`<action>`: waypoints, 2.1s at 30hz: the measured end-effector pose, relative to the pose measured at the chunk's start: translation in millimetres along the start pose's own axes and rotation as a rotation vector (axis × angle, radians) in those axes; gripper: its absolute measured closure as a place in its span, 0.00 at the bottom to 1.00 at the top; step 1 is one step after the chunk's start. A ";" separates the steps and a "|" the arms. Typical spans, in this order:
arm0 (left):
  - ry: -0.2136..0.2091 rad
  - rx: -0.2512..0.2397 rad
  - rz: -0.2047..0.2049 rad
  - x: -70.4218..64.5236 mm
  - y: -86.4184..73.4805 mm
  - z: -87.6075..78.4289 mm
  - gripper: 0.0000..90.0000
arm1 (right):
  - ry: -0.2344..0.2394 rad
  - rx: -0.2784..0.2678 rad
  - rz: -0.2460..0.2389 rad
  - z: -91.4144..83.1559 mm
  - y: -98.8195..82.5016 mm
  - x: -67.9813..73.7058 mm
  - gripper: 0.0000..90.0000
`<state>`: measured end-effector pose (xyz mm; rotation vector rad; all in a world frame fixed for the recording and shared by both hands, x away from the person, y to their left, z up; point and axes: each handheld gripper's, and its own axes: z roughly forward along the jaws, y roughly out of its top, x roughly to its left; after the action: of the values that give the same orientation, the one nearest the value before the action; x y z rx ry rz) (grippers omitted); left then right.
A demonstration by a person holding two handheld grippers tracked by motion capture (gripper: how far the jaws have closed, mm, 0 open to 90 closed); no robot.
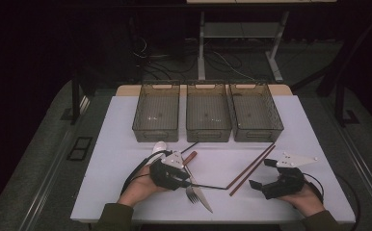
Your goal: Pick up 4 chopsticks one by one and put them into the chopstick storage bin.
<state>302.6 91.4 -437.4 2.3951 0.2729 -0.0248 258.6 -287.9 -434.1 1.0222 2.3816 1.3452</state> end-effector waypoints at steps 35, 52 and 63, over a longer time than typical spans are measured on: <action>0.050 -0.126 -0.038 13.7 -2.5 -29.2 0.95 | 0.000 0.000 0.001 0.1 0.0 -0.2 0.01; 0.289 -0.079 -0.234 35.0 -22.4 -35.0 0.95 | -0.001 0.001 -0.001 0.4 -0.1 -0.1 0.01; 0.282 -0.066 -0.238 34.1 -21.4 -28.8 0.87 | -0.001 0.001 0.000 0.1 0.0 0.0 0.01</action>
<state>330.0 132.4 -433.2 2.2852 0.6788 0.2102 258.6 -287.8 -434.2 1.0227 2.3819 1.3437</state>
